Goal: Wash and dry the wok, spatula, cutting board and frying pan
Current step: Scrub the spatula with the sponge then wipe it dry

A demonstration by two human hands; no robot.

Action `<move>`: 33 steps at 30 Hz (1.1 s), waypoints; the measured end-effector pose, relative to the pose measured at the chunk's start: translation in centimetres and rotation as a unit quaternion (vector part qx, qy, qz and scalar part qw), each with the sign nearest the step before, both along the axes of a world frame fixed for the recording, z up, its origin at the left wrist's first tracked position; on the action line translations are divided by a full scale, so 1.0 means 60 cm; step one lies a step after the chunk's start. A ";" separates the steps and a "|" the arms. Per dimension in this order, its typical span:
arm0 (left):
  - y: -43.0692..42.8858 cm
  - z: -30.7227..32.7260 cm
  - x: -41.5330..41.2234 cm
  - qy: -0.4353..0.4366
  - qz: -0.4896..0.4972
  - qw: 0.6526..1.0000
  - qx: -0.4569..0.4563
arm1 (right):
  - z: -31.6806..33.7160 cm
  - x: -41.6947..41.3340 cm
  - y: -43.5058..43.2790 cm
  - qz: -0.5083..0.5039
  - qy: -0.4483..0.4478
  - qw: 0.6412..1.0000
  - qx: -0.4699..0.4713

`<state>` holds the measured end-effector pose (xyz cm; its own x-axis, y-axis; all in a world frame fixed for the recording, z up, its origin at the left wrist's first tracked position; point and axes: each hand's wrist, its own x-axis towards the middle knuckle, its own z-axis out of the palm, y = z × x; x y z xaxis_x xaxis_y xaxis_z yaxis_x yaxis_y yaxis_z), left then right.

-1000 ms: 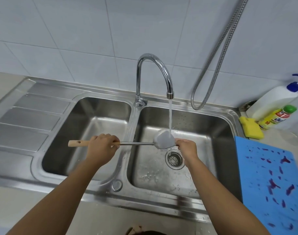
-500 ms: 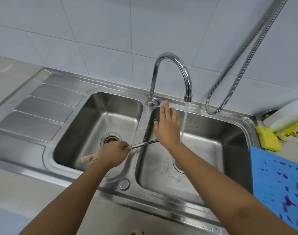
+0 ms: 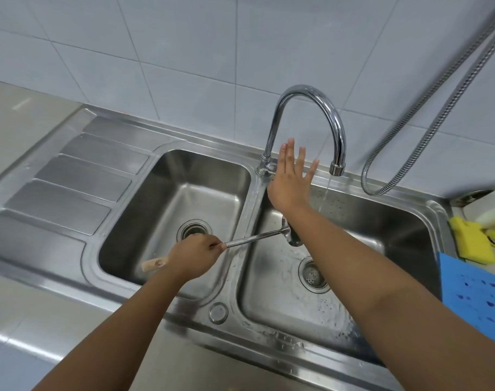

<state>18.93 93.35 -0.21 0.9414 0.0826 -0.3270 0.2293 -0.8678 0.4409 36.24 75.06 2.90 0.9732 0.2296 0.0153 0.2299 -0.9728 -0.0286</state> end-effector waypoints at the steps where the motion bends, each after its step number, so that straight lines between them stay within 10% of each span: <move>1: 0.000 -0.001 0.000 0.000 -0.002 1.000 0.000 | 0.002 0.005 -0.002 -0.006 0.006 1.000 -0.003; 17: 0.017 0.034 0.001 -0.027 -0.073 0.997 0.010 | -0.031 -0.117 -0.116 -0.131 0.065 0.980 0.132; 20: 0.014 0.036 0.000 -0.030 -0.098 0.995 0.017 | -0.060 -0.170 -0.164 -0.234 0.110 0.927 0.273; 24: -0.006 0.046 -0.001 -0.030 -0.117 0.993 -0.017 | -0.063 -0.238 -0.213 -0.320 0.192 0.742 0.556; 28: -0.038 0.061 0.012 -0.067 -0.173 0.981 -0.047 | -0.029 -0.265 -0.257 -0.283 0.145 0.726 0.610; 33: -0.089 0.073 0.035 -0.354 -0.217 0.910 -0.003 | 0.052 -0.285 -0.314 -0.242 -0.038 0.751 0.613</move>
<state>21.01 88.03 4.17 0.8601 -0.3461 0.3748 -0.4768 -0.8065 0.3495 19.15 56.20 6.01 0.9238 -0.3827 -0.0129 -0.0947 -0.1957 -0.9761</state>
